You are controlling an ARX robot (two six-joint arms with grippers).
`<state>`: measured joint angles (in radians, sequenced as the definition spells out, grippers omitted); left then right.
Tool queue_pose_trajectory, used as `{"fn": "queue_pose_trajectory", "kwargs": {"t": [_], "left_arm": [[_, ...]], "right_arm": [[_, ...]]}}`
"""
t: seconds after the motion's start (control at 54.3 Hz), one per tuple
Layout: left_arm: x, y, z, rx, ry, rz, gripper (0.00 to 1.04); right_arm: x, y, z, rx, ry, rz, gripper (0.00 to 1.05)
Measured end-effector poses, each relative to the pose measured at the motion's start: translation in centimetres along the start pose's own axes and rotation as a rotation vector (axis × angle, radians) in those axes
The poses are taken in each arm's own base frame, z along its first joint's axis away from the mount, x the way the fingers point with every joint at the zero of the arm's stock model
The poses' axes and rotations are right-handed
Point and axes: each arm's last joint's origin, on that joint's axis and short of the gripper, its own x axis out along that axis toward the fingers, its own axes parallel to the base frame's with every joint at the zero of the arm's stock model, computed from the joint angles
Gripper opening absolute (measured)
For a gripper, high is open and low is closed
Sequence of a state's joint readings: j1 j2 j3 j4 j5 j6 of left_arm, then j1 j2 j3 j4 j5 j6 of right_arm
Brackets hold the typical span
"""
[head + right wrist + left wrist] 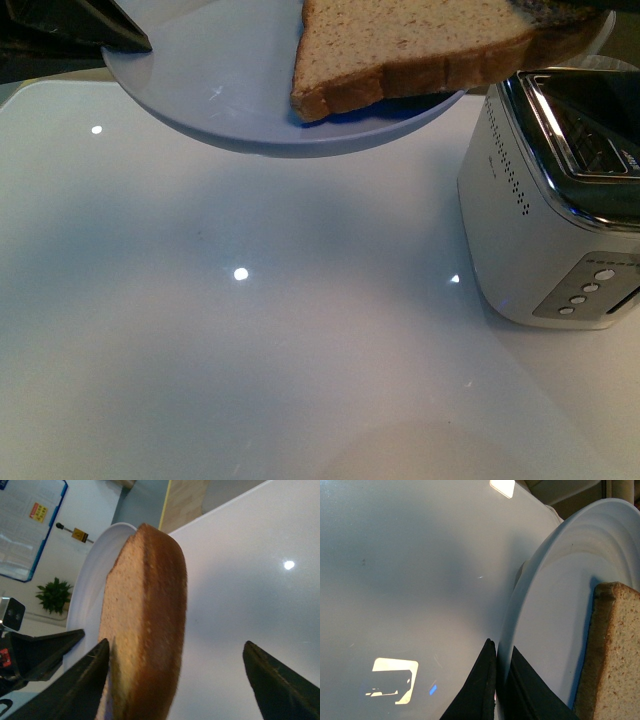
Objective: Left arm holds plate, right arm toasts bread
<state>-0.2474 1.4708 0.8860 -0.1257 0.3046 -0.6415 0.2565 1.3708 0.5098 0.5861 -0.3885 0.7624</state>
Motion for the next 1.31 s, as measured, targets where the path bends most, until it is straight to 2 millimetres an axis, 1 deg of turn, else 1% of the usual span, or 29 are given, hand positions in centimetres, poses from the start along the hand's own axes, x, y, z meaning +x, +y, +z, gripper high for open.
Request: {"fn": "queue_pose_trajectory", "kwargs": {"t": [0.037, 0.313, 0.35, 0.423, 0.497, 0.571, 0.626, 0.773, 0.828, 0.921, 0.994, 1.049, 1.141, 1.215, 1.252, 1.307], "left_arm": [[0.0, 0.0, 0.0, 0.0, 0.001, -0.002, 0.03], [-0.1, 0.0, 0.1, -0.001, -0.001, -0.006, 0.03], [-0.1, 0.0, 0.1, -0.001, -0.001, -0.006, 0.03], [-0.1, 0.0, 0.1, -0.001, -0.001, -0.005, 0.03], [-0.1, 0.0, 0.1, -0.002, -0.001, -0.006, 0.03], [-0.1, 0.1, 0.1, -0.002, 0.0, -0.007, 0.03], [-0.1, 0.1, 0.1, -0.003, 0.002, -0.01, 0.03], [-0.1, 0.0, 0.1, -0.003, 0.004, -0.013, 0.03], [-0.1, 0.0, 0.1, -0.003, 0.004, -0.013, 0.03], [-0.1, 0.0, 0.1, -0.004, 0.004, -0.014, 0.03], [-0.1, 0.0, 0.1, -0.003, 0.004, -0.015, 0.03], [-0.1, 0.0, 0.1, -0.003, 0.004, -0.015, 0.03], [-0.1, 0.0, 0.1, -0.003, 0.004, -0.015, 0.03], [-0.1, 0.0, 0.1, -0.002, 0.005, -0.016, 0.03], [-0.1, 0.0, 0.1, -0.003, 0.006, -0.017, 0.03], [-0.1, 0.0, 0.1, -0.003, 0.006, -0.017, 0.03]], "right_arm": [[0.1, 0.2, 0.2, 0.002, -0.004, 0.007, 0.68], [0.4, 0.6, 0.4, 0.017, -0.004, 0.023, 0.29], [0.4, 0.7, 0.3, 0.021, -0.001, 0.024, 0.21], [0.5, 0.7, 0.3, 0.025, 0.002, 0.027, 0.11], [0.5, 0.7, 0.3, 0.027, 0.004, 0.034, 0.05], [0.2, 0.9, 0.6, 0.034, -0.001, 0.047, 0.03], [-0.2, 1.2, 1.2, 0.033, -0.019, 0.069, 0.03], [-2.3, 2.4, 4.6, 0.038, -0.152, 0.133, 0.03], [-3.4, 2.8, 6.1, 0.042, -0.215, 0.158, 0.03], [-4.9, 3.1, 8.2, 0.034, -0.294, 0.145, 0.03], [-5.6, 3.0, 9.3, 0.012, -0.341, 0.081, 0.03], [-5.8, 2.8, 10.0, -0.027, -0.376, -0.01, 0.03], [-5.9, 2.3, 10.5, -0.117, -0.407, -0.15, 0.03], [-5.4, 1.7, 10.5, -0.242, -0.41, -0.267, 0.03], [-4.8, 1.2, 10.3, -0.324, -0.391, -0.336, 0.03], [-4.2, 0.9, 10.1, -0.402, -0.374, -0.385, 0.03]]}}
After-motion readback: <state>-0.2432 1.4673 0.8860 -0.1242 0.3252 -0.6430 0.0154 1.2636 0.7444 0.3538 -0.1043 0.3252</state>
